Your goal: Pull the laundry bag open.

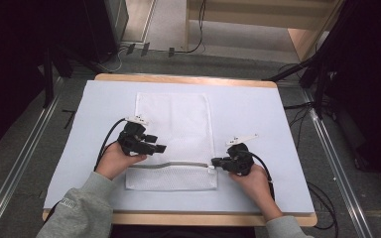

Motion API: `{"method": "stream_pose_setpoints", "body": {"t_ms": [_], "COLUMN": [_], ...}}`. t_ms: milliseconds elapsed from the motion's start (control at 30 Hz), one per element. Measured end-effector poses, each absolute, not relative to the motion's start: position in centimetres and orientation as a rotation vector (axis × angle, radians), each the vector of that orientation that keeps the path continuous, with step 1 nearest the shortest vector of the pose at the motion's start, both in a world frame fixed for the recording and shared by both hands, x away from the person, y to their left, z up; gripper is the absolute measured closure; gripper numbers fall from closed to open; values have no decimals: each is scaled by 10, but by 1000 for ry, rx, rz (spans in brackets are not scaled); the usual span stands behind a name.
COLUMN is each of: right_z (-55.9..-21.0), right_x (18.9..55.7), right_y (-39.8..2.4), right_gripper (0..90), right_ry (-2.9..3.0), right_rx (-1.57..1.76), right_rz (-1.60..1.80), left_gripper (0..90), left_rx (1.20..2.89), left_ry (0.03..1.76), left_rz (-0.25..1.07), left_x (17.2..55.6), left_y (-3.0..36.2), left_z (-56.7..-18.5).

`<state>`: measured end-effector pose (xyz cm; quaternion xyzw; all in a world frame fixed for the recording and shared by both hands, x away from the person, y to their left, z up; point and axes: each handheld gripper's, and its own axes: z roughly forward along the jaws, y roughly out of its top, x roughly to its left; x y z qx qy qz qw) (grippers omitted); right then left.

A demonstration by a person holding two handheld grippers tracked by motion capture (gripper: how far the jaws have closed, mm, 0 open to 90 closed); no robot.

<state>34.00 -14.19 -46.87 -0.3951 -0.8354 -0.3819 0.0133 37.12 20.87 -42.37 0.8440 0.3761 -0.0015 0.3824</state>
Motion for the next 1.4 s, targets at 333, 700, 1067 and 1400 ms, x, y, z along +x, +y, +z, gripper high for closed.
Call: {"method": "stream_pose_setpoints", "body": {"t_ms": [333, 700, 1067, 1400], "right_z": [-466, -458, -451, -459], "right_x": [330, 326, 316, 320], "right_y": [-135, -124, -134, -133], "right_gripper": [900, 895, 886, 882], "right_ry": [-2618, -2647, -2705, -2711], "right_rx": [-1194, -1142, -1177, -1219], "right_rz": [-1170, -1237, -1233, -1212], "left_gripper": [382, 385, 389, 409], "left_rx": [2155, 2153, 2157, 2182], "left_ry": [957, 941, 881, 818], "left_rz": [-6, -17, -37, -73], "left_x": [371, 368, 358, 353], "left_y": [208, 202, 179, 152], "left_z": [-424, -422, -416, -420]}}
